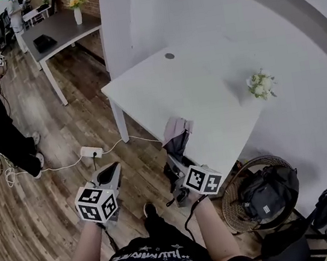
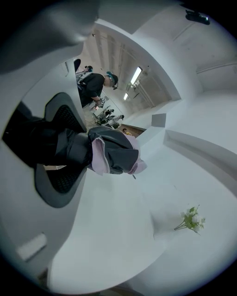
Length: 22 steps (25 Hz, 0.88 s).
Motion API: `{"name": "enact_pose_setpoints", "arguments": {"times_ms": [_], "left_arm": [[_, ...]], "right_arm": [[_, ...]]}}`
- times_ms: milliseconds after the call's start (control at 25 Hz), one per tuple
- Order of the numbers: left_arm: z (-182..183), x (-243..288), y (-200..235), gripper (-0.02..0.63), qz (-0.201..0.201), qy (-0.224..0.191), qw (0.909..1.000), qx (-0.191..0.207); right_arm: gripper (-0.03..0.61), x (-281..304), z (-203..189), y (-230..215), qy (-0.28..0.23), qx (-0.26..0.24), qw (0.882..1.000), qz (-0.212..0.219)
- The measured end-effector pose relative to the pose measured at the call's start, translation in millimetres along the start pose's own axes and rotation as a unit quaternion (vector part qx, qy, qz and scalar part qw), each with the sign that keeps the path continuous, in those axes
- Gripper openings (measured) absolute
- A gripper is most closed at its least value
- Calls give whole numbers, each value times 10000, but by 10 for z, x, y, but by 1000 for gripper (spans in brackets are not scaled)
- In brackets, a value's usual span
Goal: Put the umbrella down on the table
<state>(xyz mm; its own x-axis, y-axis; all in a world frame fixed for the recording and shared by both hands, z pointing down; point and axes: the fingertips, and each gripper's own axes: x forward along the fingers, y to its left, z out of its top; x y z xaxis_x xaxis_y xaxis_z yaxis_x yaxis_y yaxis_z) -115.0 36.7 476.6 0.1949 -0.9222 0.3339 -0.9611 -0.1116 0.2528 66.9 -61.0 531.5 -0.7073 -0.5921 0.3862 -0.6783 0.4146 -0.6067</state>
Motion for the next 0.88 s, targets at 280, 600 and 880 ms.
{"name": "enact_pose_setpoints", "arguments": {"times_ms": [280,600,880], "left_arm": [[389,670,31,3,-34,-61,9999,86],[525,976,98,3,22,-102,9999,70],[548,1243,118,3,-187,10,9998,105]], "right_arm": [[242,364,507,-297,-10,129,9999,-16],[242,584,738,-525,82,95,9999,-52],[242,733,766,-574,134,165,9997,-109]]}}
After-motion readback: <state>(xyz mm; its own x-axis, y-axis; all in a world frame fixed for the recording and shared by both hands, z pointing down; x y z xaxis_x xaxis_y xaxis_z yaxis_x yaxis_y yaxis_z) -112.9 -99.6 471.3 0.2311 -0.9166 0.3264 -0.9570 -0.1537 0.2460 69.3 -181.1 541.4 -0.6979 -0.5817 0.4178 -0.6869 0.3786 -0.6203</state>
